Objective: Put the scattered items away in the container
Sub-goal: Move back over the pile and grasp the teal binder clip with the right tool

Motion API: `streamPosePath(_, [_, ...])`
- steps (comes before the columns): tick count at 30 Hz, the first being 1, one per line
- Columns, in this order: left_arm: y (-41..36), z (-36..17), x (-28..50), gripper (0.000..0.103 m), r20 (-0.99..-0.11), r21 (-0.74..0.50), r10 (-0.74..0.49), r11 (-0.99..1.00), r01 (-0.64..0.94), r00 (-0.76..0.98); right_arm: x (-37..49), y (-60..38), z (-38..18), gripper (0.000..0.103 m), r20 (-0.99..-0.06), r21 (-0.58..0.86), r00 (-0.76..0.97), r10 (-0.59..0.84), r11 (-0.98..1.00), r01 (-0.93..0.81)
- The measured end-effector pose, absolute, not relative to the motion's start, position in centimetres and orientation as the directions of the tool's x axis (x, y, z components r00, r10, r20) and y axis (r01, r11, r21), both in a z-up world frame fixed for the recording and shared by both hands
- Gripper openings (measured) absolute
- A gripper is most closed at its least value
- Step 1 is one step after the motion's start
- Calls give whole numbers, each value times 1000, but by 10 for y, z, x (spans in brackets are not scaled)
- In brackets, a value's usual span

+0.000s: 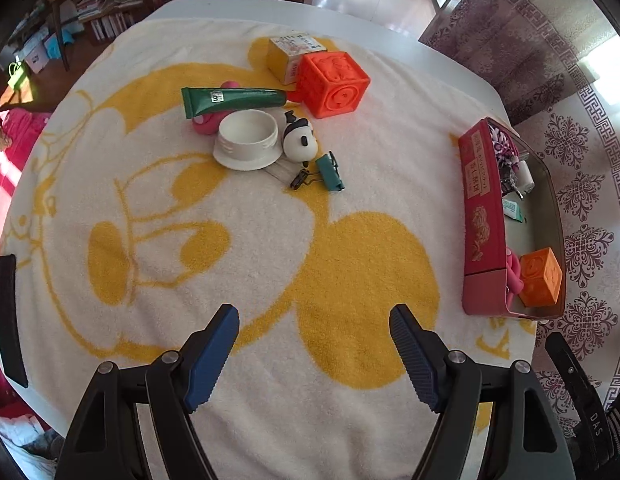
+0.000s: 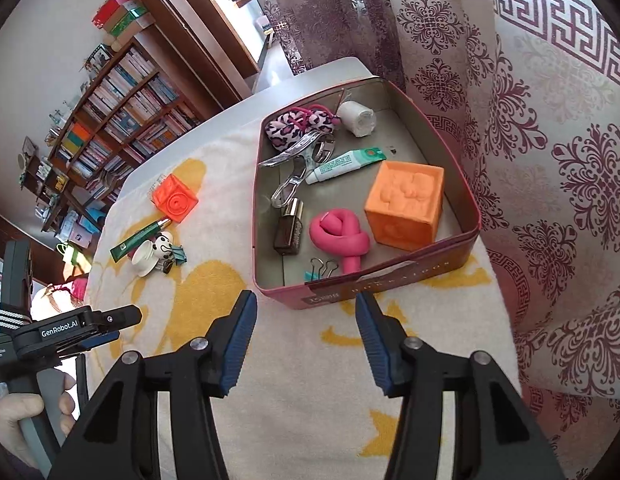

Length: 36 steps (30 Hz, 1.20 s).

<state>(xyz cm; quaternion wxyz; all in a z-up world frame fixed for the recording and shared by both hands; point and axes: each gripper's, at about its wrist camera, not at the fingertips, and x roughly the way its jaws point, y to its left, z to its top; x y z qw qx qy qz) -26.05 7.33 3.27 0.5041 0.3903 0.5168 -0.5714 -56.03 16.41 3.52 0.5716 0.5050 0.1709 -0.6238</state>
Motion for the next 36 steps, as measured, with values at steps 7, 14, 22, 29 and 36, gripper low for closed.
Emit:
streamPosePath(7, [72, 27, -213, 79, -971, -194, -169, 135, 972, -170, -526, 149, 28, 57, -831, 383, 218, -511, -243, 891])
streamPosePath(14, [64, 20, -183, 79, -973, -198, -155, 167, 966, -172, -491, 131, 25, 57, -838, 381, 253, -483, -187, 906])
streamPosePath(22, [54, 6, -158, 79, -976, -204, -116, 186, 961, -184, -452, 103, 17, 57, -856, 363, 272, -440, -136, 922])
streamPosePath(29, [43, -3, -141, 79, -976, -212, -90, 176, 961, -199, -420, 65, 4, 57, -865, 349, 283, -414, -94, 932])
streamPosePath(36, [35, -10, -122, 79, -974, -225, -65, 189, 956, -217, -399, 29, -8, 57, -878, 329, 272, -394, -83, 941])
